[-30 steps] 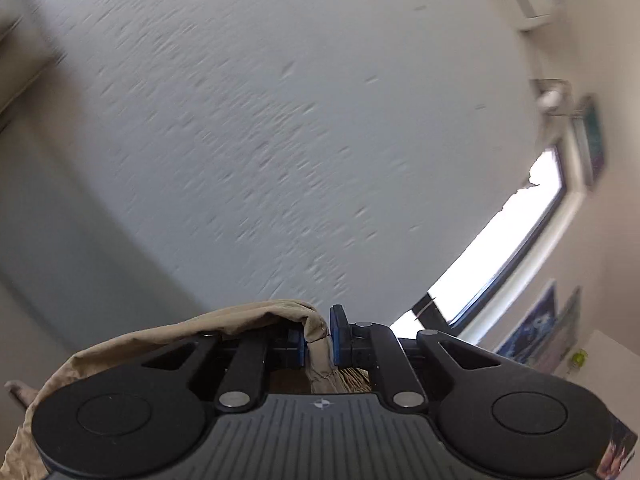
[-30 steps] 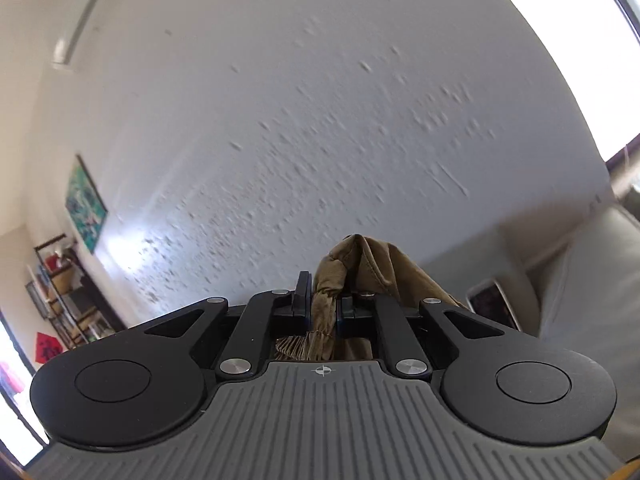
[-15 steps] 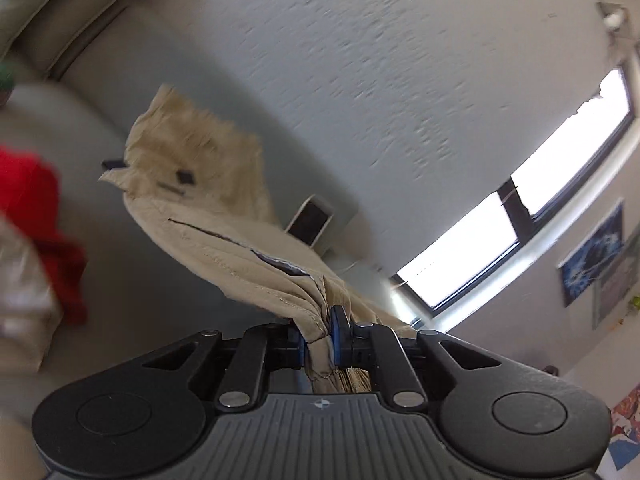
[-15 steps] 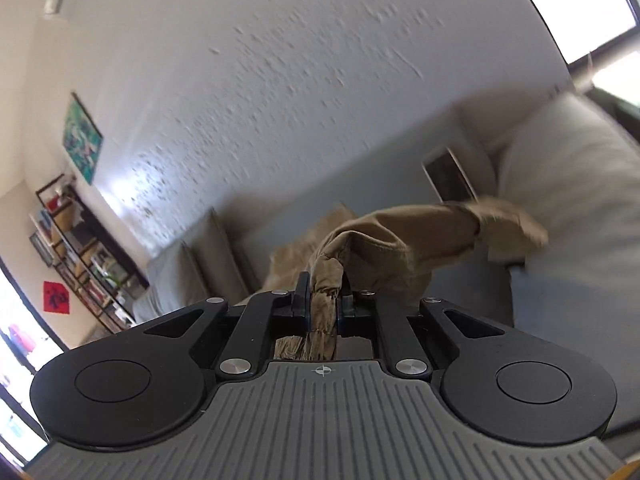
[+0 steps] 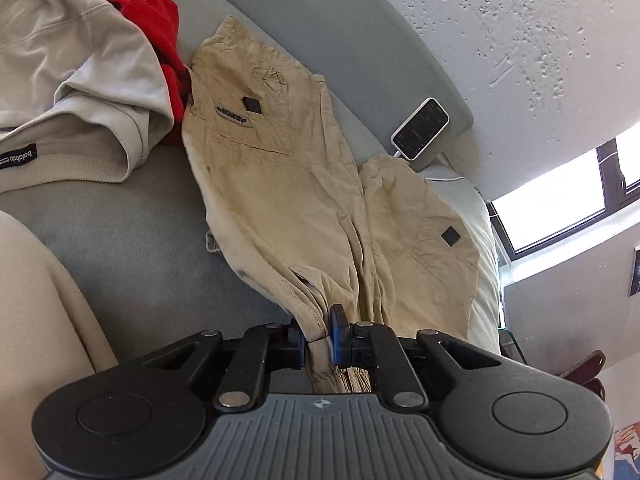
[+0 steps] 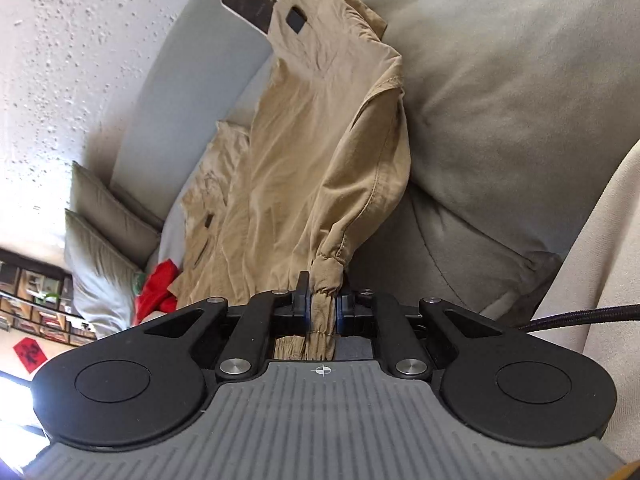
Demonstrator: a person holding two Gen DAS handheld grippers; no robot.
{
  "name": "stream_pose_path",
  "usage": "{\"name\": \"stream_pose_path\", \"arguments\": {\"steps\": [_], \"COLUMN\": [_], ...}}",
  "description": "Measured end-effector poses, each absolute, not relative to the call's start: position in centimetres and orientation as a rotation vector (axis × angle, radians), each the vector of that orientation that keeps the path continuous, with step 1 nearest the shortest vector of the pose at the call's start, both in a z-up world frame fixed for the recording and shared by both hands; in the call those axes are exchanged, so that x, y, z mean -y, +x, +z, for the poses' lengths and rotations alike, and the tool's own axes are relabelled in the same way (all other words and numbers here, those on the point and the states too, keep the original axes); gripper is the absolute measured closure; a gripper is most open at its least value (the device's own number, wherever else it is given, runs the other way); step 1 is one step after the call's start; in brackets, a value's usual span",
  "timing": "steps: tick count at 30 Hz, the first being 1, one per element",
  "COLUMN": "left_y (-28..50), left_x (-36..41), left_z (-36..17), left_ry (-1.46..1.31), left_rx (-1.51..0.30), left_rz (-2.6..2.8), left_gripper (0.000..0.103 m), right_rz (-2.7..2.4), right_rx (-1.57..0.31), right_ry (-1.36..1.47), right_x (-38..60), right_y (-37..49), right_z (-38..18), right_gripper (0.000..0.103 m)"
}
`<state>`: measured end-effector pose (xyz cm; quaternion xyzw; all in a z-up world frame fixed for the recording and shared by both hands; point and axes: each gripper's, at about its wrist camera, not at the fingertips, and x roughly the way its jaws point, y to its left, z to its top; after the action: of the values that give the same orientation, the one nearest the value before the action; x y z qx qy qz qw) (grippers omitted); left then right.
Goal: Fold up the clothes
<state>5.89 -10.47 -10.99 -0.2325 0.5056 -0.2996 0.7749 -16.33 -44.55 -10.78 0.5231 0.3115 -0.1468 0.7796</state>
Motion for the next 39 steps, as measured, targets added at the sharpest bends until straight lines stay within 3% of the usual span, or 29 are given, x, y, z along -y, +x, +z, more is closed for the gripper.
{"name": "stream_pose_path", "arguments": {"steps": [10,12,13,14,15,16,29,31,33,39], "left_y": [5.0,5.1,5.2,5.2,5.2,5.0,3.9,4.4,4.7,4.5], "left_x": [10.3,10.5,10.5,10.5,10.4,10.3,14.3,16.1,17.8,21.5], "left_z": [-12.7,-12.5,-12.3,-12.1,-11.9,-11.6,-7.5,-8.3,-9.1,-11.4], "left_ry": [-0.434,-0.407,-0.391,-0.372,-0.354,-0.335,-0.173,-0.153,-0.123,0.049], "left_rx": [-1.166,-1.163,-1.172,-1.178,-1.181,-1.181,-1.013,-1.017,-1.015,-0.968], "left_rz": [-0.588,-0.576,-0.557,-0.532,-0.505,-0.486,-0.627,-0.665,-0.69,-0.689], "left_gripper": [0.092,0.081,0.063,0.048,0.043,0.04,0.035,0.037,0.045,0.052], "right_rz": [-0.367,-0.372,-0.378,-0.385,-0.391,-0.397,-0.32,-0.297,-0.283,-0.315], "right_rx": [-0.754,-0.768,-0.782,-0.796,-0.809,-0.822,-0.751,-0.746,-0.756,-0.834], "right_ry": [1.121,1.117,1.119,1.121,1.115,1.107,0.97,0.957,0.922,0.853], "right_x": [43.6,43.6,43.7,43.8,43.8,43.8,42.9,42.3,41.7,41.0], "right_y": [-15.8,-15.9,-16.0,-16.1,-16.3,-16.5,-16.5,-15.1,-13.3,-8.8], "right_z": [-11.1,-11.2,-11.1,-11.0,-10.7,-10.4,-4.7,-5.1,-6.0,-9.6], "right_gripper": [0.091,0.082,0.079,0.068,0.059,0.057,0.051,0.056,0.077,0.077]}}
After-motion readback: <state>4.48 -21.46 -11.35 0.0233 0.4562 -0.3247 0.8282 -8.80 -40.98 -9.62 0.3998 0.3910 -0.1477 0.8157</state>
